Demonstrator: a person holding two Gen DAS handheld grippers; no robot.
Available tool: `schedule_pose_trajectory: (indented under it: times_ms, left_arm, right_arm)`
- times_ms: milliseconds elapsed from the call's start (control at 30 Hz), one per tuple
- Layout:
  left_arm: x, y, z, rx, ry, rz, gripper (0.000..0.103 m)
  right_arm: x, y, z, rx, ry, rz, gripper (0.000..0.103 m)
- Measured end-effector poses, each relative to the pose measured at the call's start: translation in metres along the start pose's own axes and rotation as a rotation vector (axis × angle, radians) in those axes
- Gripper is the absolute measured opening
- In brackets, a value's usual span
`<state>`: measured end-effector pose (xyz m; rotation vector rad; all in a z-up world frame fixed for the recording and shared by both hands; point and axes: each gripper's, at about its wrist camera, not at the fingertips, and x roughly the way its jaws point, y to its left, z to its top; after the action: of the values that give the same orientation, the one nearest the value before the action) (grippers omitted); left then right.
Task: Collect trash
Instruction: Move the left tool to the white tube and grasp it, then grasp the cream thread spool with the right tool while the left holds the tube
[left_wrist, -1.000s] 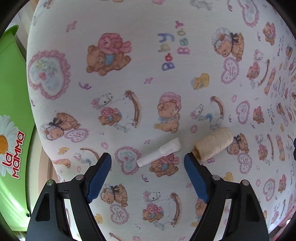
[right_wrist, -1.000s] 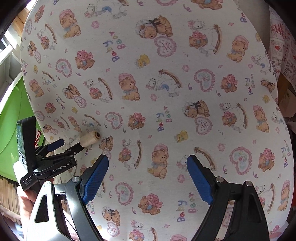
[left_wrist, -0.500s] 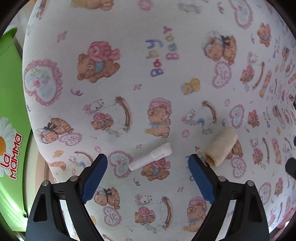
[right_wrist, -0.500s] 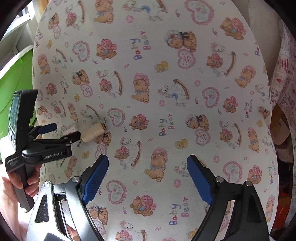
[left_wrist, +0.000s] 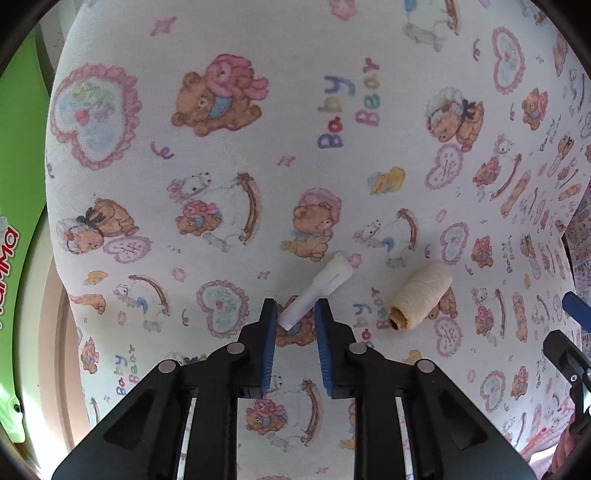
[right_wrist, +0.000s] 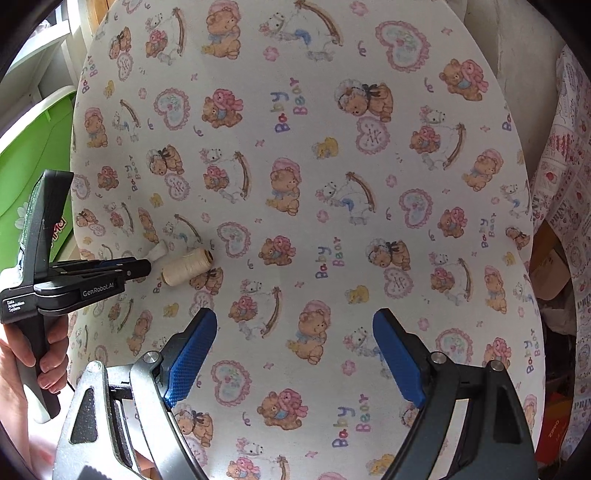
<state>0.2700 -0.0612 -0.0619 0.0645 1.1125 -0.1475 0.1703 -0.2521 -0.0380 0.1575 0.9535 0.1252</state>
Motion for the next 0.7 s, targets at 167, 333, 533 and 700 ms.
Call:
schedule_pose_trajectory:
  times_ms: [167, 333, 533, 700]
  left_arm:
    - [-0.03, 0.01, -0.013, -0.024, -0.007, -0.064, 0.009]
    - [-0.057, 0.018, -0.035, -0.054, -0.037, -0.086, 0.008]
    - [-0.063, 0.01, -0.065, -0.079, -0.042, -0.061, 0.008]
    - [-0.07, 0.005, -0.059, -0.009, -0.05, 0.059, 0.008]
  right_arm:
    - [0.0, 0.002, 0.0, -0.003, -0.007, -0.003, 0.088]
    - [0.001, 0.004, 0.0, -0.001, -0.001, 0.003, 0.088]
    - [0.005, 0.019, 0.0, -0.036, -0.012, 0.011, 0.088]
    - [0.01, 0.039, -0.002, -0.101, -0.021, 0.002, 0.088]
